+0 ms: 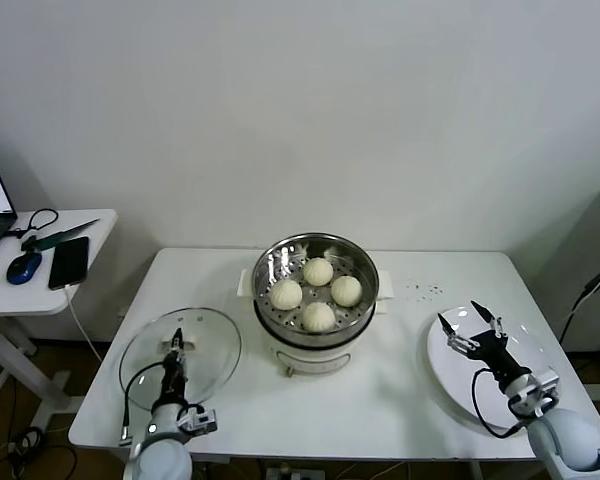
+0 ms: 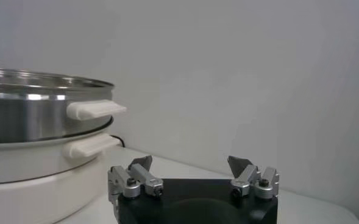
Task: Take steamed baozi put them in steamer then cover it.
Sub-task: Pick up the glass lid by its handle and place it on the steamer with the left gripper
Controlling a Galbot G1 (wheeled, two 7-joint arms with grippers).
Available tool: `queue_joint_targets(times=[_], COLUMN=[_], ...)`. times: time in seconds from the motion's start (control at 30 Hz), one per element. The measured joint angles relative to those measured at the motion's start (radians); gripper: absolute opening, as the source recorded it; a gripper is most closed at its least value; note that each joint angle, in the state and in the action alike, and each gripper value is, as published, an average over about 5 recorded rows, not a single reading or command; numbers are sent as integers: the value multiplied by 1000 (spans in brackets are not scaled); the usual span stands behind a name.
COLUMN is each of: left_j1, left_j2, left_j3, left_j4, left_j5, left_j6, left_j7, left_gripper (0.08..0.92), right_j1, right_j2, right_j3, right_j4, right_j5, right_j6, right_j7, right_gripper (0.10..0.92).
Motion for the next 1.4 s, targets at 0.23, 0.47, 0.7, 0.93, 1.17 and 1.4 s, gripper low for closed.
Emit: queue_joint_targets(times=[0.23, 0.47, 0.7, 0.93, 1.17, 1.4], left_j1=[29, 80, 106, 88, -4, -165], left_j2=[28, 67, 122, 196, 283, 317], left_j3=[-14, -26, -12, 30, 151, 319], left_j4=[-65, -170, -301, -409, -475, -485], left_j5=[-23, -46, -60, -72, -81, -65], left_j6=[6, 44, 120, 205, 298, 381], left_j7=[-8, -8, 16, 58, 127, 225], left_gripper=[137, 137, 137, 137, 137, 137], right_j1=[12, 25, 40, 57, 79, 99], right_j2=[-4, -13, -28, -44, -55, -57], right_j3=[-1, -5, -14, -26, -42, -51], right_j4=[-8, -19, -31, -46, -66, -89], right_j5=[-1, -2, -4, -5, -10, -18], right_j6=[0, 0, 1, 2, 2, 5], right_j7=[-1, -3, -3, -4, -5, -6], right_gripper=[823, 823, 823, 823, 823, 823])
